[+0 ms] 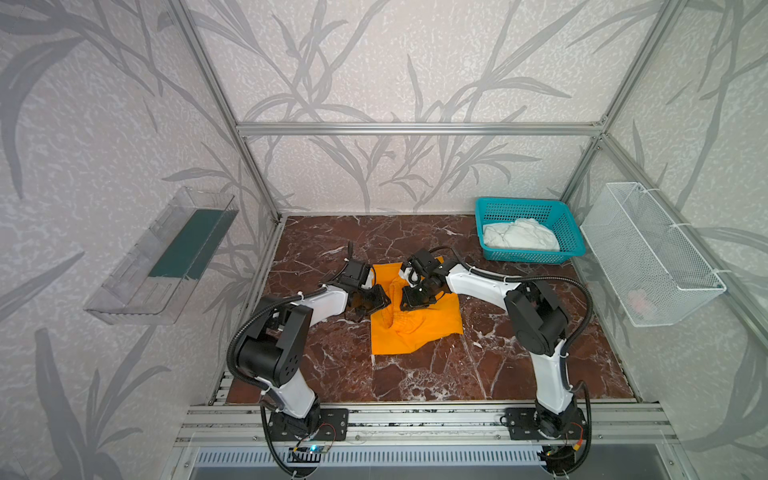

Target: Fold and stack the mixed laundry pile

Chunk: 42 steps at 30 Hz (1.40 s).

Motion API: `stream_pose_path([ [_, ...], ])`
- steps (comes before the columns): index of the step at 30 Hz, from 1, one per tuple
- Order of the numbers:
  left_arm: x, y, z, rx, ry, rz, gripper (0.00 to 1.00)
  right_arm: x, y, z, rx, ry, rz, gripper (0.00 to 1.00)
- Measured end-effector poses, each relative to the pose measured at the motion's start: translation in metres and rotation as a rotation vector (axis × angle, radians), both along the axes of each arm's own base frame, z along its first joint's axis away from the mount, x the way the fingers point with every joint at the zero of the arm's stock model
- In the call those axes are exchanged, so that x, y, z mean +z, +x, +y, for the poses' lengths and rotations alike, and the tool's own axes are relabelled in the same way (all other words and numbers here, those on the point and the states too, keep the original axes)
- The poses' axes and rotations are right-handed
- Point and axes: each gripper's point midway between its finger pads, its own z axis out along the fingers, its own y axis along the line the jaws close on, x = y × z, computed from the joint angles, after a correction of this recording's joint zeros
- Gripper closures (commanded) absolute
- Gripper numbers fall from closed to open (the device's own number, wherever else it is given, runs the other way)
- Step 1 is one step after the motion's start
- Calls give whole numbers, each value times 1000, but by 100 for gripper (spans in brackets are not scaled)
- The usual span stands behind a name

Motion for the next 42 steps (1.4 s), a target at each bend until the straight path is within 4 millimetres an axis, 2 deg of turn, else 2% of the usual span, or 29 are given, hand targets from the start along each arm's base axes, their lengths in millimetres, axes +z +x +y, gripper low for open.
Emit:
stream_pose_path([
  [7, 2, 8, -5, 4, -40, -28, 57, -8, -6, 1, 14, 26, 11, 80],
  [17, 5, 3, -12, -24, -114, -63, 57, -13, -6, 2, 18, 40, 8, 83],
  [32, 39, -10, -19, -78, -196, -161, 57, -13, -4, 3, 15, 41, -3, 85],
  [42, 24, -17, -16, -87, -180, -143, 57, -13, -3, 3, 16, 52, -14, 85],
])
